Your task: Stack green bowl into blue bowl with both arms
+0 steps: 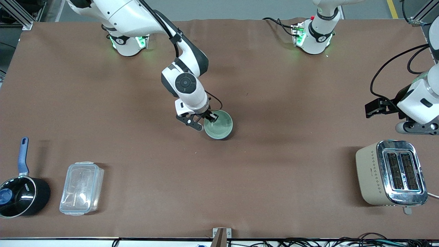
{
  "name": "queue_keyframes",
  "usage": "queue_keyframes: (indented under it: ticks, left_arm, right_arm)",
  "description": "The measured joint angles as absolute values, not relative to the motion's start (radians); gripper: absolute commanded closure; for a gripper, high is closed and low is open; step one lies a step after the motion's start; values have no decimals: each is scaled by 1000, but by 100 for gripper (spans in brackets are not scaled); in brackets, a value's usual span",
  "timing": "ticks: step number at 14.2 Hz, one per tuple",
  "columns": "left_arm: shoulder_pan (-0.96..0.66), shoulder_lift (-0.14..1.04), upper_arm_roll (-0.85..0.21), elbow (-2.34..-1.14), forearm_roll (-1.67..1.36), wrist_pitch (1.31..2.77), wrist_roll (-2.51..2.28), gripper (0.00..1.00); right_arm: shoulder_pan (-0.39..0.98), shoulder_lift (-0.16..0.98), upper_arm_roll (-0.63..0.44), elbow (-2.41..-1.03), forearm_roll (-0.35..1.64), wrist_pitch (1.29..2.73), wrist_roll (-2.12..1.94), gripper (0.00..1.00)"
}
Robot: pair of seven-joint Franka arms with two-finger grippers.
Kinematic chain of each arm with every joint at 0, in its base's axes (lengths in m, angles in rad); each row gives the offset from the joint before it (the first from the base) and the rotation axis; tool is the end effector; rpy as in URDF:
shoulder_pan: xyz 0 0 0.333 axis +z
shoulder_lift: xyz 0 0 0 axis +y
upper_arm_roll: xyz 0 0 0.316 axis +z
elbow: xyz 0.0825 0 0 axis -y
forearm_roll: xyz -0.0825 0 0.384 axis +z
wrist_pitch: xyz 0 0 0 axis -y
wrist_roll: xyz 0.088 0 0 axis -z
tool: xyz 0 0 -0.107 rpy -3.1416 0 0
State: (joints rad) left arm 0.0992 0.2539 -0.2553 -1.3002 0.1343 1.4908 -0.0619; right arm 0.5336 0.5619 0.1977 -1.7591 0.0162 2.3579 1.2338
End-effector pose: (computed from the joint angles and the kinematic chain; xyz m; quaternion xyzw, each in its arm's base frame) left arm 0.6187 -0.0599 0.5991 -0.9982 0.0405 0.0239 0.0380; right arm 0.5049 0.4373 0.2577 -0.9611 0.2690 0.0352 0.0516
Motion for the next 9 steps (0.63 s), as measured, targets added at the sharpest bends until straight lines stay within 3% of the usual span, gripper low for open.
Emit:
queue_keyframes:
  ticks: [4,9]
  left_arm:
    - [102,213,-255,-1299,130,1467,-61,0]
    - [81,134,-190,-1363,9,1433,-61,0]
  right_arm:
    - [464,490,195,-1674,-63,2119,1171,0]
    - [256,238,185,-1656,-112,1827,811,0]
